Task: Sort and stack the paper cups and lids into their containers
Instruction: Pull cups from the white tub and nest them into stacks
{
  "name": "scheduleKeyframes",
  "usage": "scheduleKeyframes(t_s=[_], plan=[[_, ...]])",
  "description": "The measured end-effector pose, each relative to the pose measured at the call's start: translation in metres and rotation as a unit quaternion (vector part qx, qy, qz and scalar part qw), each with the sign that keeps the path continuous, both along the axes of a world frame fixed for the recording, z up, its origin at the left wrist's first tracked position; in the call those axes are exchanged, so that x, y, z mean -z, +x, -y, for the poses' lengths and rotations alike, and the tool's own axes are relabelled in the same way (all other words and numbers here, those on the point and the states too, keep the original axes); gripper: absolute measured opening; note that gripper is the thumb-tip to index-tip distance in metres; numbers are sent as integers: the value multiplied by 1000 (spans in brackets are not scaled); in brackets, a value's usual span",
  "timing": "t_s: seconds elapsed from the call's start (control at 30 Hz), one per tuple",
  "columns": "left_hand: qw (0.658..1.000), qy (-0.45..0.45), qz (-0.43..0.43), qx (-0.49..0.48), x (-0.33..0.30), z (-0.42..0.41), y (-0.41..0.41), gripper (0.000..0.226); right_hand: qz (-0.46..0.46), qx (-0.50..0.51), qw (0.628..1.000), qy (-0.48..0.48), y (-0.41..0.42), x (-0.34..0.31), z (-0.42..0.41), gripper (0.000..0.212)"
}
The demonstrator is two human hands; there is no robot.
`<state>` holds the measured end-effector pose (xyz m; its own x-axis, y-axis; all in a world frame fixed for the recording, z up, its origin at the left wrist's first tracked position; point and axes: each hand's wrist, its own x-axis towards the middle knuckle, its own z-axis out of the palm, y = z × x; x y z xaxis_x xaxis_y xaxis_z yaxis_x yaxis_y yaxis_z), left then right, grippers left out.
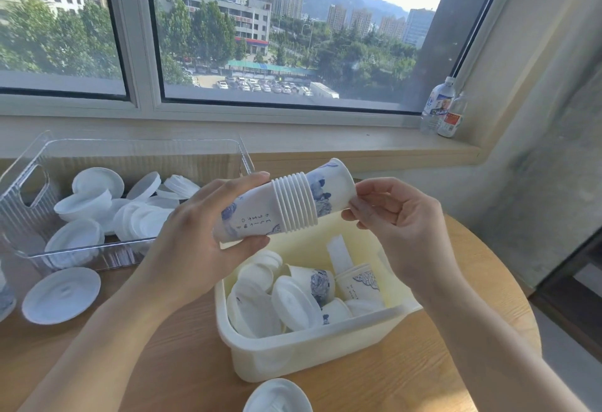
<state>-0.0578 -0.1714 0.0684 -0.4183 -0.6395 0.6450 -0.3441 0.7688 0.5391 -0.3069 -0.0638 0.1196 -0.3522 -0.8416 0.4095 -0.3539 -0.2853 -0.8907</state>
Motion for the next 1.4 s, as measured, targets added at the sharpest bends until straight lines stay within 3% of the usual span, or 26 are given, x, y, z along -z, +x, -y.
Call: scheduleKeyframes(t_s=[0.17, 0.4, 0.57, 0.73, 0.9, 1.0, 1.13, 1.4], plan=[[1000, 0, -1, 17, 1, -4, -3, 79, -5, -54, 998, 10, 13, 5, 1, 10], [999, 3, -12, 35, 1, -9, -8, 77, -92, -80, 992, 14, 22, 4, -2, 12], [999, -12, -15, 35, -2, -9, -7, 75, -126, -91, 986, 61, 20, -5, 2, 46], [998, 6, -29, 57, -3, -11, -8, 79, -78, -117, 988, 64, 19, -2, 4, 51], [999, -1, -22, 42, -4, -13, -9, 78, -112, -125, 982, 89, 13, -3, 5, 37], [999, -10, -27, 13, -5, -13, -8, 78, -254, -61, 953, 153, -7, 1, 7, 33], [999, -17, -42, -13, -7, -11, -6, 75, -409, -21, 873, 264, -33, 15, 5, 25], [1000, -3, -26, 12, -4, -14, -11, 74, -479, -31, 801, 358, -37, 17, 8, 24]])
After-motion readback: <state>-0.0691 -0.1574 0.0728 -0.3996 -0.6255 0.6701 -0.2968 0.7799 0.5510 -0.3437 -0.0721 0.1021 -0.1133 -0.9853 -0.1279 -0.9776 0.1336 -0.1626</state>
